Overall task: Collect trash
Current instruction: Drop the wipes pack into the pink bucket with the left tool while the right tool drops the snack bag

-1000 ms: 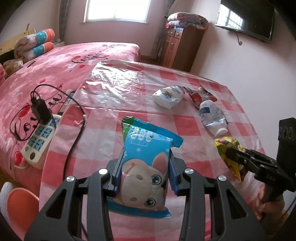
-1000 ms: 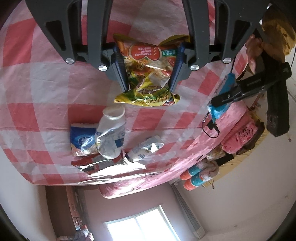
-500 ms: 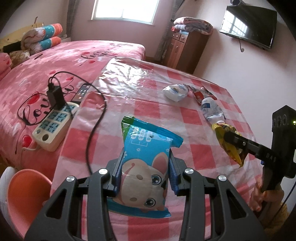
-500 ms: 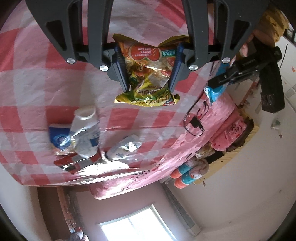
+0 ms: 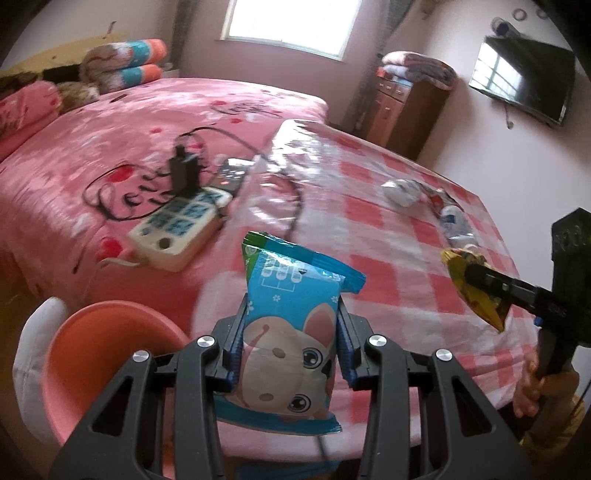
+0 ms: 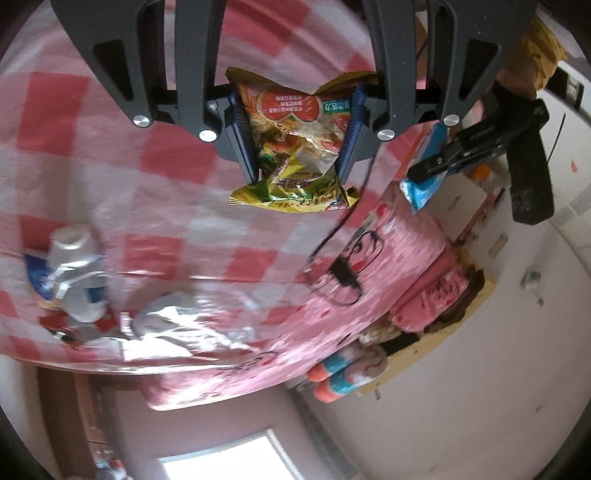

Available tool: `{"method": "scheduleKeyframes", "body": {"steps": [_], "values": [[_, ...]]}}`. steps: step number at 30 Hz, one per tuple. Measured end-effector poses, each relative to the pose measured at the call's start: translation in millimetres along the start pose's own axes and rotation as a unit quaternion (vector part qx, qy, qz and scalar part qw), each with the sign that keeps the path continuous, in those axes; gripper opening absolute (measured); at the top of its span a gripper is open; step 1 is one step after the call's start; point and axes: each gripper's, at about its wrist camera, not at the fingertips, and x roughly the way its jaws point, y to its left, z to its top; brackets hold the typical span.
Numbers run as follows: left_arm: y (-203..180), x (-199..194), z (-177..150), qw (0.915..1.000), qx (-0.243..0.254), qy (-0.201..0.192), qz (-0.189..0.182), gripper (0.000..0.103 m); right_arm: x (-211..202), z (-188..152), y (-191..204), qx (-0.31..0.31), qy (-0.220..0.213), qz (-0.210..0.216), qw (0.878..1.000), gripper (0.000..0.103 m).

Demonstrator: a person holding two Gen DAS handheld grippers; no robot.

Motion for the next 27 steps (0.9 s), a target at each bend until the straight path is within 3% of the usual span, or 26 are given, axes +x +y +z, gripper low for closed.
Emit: {"method": "scheduleKeyframes", "body": {"steps": [9,18,27], "values": [[71,-15,-17,0.9965,-0.063,0.001,0.054,0.042,34,2,74,-0.068,0.049,0.046,0.995,0.043],[130,-25,-40,0.986,-0.138,-0.002,0.094,0.042,72,0,144,-0.14,0.088,0.081,0.983,0.043],[165,-28,-55,0.9782,-0.18,-0.001,0.104,0.042,111,-16,201,-0.189,0.128,0.11,0.967,0.045]]}}
